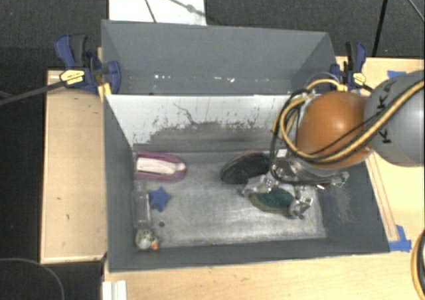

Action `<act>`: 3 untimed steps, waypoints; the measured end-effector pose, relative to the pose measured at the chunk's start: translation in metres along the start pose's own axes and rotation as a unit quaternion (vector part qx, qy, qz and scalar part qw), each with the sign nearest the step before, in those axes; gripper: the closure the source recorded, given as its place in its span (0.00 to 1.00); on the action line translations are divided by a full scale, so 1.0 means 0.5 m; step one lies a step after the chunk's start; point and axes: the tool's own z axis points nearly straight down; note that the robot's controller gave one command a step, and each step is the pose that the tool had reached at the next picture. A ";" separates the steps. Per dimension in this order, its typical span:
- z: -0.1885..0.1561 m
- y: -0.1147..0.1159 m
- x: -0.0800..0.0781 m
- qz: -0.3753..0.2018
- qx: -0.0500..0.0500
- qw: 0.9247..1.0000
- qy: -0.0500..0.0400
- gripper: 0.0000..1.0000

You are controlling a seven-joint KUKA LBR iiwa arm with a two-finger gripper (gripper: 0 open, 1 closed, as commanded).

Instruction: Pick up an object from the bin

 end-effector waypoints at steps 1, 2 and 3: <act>-0.006 -0.003 0.000 0.001 0.002 1.000 -0.001 1.00; -0.242 -0.013 0.024 -0.002 0.006 1.000 -0.002 1.00; -0.322 -0.080 0.034 -0.112 0.005 0.994 -0.001 1.00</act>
Offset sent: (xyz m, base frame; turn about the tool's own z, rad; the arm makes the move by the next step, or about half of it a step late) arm 0.0000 0.0000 0.0000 0.0000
